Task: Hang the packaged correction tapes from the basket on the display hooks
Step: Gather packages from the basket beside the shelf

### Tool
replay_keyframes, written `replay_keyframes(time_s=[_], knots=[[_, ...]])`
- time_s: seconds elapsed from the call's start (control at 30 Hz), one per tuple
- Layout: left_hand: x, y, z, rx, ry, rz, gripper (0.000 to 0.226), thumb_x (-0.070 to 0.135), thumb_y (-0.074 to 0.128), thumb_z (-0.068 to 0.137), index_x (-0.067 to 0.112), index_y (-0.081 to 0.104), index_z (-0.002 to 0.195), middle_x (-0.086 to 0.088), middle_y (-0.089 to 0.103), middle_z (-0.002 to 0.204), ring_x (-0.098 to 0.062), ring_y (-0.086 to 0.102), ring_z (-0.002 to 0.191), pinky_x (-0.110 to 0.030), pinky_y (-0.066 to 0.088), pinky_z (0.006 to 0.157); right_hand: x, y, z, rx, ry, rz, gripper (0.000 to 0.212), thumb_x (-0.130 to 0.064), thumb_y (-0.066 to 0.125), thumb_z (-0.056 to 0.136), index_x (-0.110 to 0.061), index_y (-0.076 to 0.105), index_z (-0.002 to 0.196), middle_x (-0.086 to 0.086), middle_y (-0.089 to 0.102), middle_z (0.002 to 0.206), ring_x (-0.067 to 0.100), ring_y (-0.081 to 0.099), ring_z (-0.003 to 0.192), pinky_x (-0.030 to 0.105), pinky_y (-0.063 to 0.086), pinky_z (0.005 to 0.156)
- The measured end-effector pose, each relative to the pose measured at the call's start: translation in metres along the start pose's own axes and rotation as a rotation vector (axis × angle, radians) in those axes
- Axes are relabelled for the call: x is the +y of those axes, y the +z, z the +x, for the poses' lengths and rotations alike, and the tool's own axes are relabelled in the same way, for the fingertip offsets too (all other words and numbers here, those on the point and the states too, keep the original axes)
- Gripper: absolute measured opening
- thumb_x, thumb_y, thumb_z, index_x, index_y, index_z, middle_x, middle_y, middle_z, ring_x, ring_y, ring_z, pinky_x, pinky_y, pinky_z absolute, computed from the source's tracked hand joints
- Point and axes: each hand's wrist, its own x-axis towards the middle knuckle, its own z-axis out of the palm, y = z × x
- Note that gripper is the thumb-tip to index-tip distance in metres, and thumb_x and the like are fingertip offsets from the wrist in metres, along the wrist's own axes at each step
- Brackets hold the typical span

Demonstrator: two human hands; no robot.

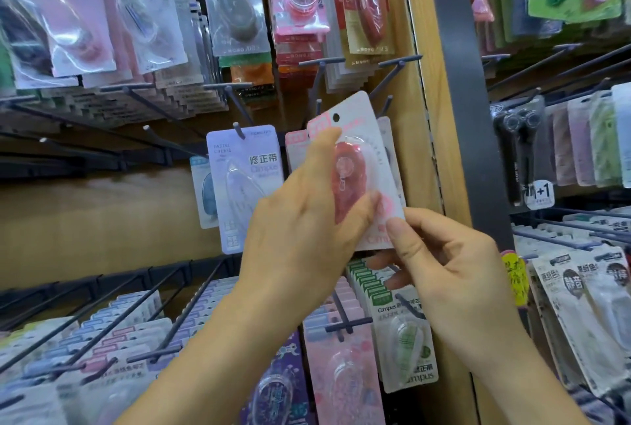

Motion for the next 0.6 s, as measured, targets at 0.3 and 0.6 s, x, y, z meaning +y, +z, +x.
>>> replay_keyframes(time_s=[0.3, 0.6], knots=[[-0.013, -0.01, 0.028, 0.106, 0.1, 0.308, 0.062, 0.048, 0.068, 0.087, 0.021, 0.05, 0.139, -0.007, 0.069, 0.103, -0.035, 0.065, 0.084, -0.039, 0.047, 0.067, 0.003, 0.015, 0.023, 0.085, 0.122, 0.101, 0.018, -0.01, 0.064, 0.092, -0.026, 0.069, 0.097, 0.0, 0.075, 0.075, 0.015, 0.073, 0.063, 0.021, 0.055, 0.053], [-0.026, -0.021, 0.031, -0.014, -0.01, 0.2, 0.047, 0.047, 0.042, 0.098, 0.027, 0.051, 0.139, 0.003, 0.06, 0.083, -0.025, 0.058, 0.084, -0.038, 0.044, 0.072, 0.006, 0.017, 0.043, 0.065, 0.294, 0.123, 0.007, -0.011, 0.066, 0.092, -0.013, 0.069, 0.086, 0.004, 0.071, 0.06, 0.011, 0.063, 0.048, 0.016, 0.047, 0.044]])
